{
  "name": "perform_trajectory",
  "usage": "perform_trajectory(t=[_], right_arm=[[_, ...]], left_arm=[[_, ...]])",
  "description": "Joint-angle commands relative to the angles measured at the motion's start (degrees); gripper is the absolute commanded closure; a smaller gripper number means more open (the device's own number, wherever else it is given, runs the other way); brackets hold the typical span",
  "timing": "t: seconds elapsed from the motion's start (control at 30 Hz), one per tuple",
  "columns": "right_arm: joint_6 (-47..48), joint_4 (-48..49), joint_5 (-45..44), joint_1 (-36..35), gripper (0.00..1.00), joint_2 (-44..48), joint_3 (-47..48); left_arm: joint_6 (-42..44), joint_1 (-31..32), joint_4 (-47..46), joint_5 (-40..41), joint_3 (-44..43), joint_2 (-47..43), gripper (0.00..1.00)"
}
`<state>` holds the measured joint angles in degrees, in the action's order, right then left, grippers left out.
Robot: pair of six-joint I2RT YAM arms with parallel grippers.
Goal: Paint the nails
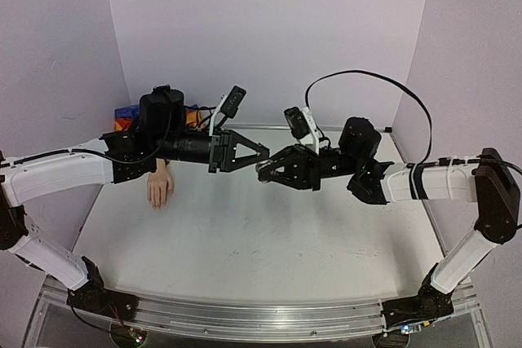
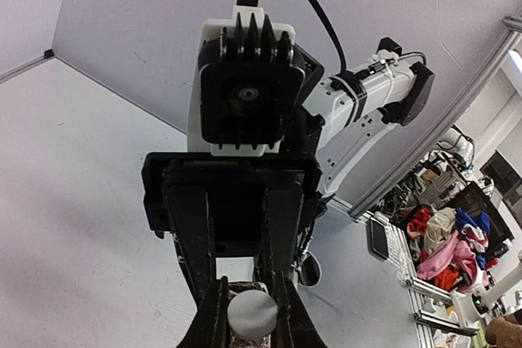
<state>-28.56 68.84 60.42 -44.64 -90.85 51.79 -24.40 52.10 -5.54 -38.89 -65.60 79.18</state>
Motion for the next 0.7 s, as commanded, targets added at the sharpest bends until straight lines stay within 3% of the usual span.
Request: perform_trajectory(t=[0.0, 0.1, 0.2, 0.23, 0.33, 0.37, 0.4, 0.47, 0.53, 0.67], right_arm=[[1.6, 5.3, -3.2, 0.8, 1.0, 0.7, 2.5], [4.9, 2.9, -9.3, 1.0, 1.0, 1.7, 1.4], [14.2, -9.8, -27.7, 0.8, 1.0, 4.3, 2.1], [16.9, -14.2, -39.7, 0.1, 1.0, 5.2, 2.7], [27.0, -19.9, -89.7, -8.6, 1.0, 4.5, 5.5], [32.1, -18.5, -102.8, -11.5, 1.0, 3.1, 6.7], [37.3, -15.3, -109.9, -13.6, 1.0, 1.4, 7.4], [46.1, -8.5, -114.3, -17.2, 1.0, -1.1, 8.3], [48.8, -6.0, -113.0, -18.9, 1.0, -2.8, 9.3], [43.9, -7.4, -97.7, -18.9, 1.0, 0.6, 7.5]], left_arm=[[0.1, 0.5, -3.4, 0.6, -2.2, -0.3, 0.96], [0.2, 0.6, -3.3, 3.5, -1.8, -0.1, 1.0], [0.1, 0.6, -2.3, 8.3, -1.6, 0.2, 1.0], [0.1, 0.6, -1.6, 10.5, -1.7, 0.4, 1.0], [-0.5, 0.6, 2.1, 18.6, -2.9, 1.4, 1.0], [-0.8, 0.6, 3.9, 20.9, -3.8, 2.0, 1.0], [-0.8, 0.6, 5.8, 23.0, -5.0, 2.7, 1.0], [-0.7, 0.6, 8.7, 23.6, -7.6, 4.0, 1.0], [-0.3, 0.6, 9.8, 23.4, -8.6, 4.5, 1.0], [0.3, 0.6, 10.6, 23.6, -8.5, 3.7, 1.0]])
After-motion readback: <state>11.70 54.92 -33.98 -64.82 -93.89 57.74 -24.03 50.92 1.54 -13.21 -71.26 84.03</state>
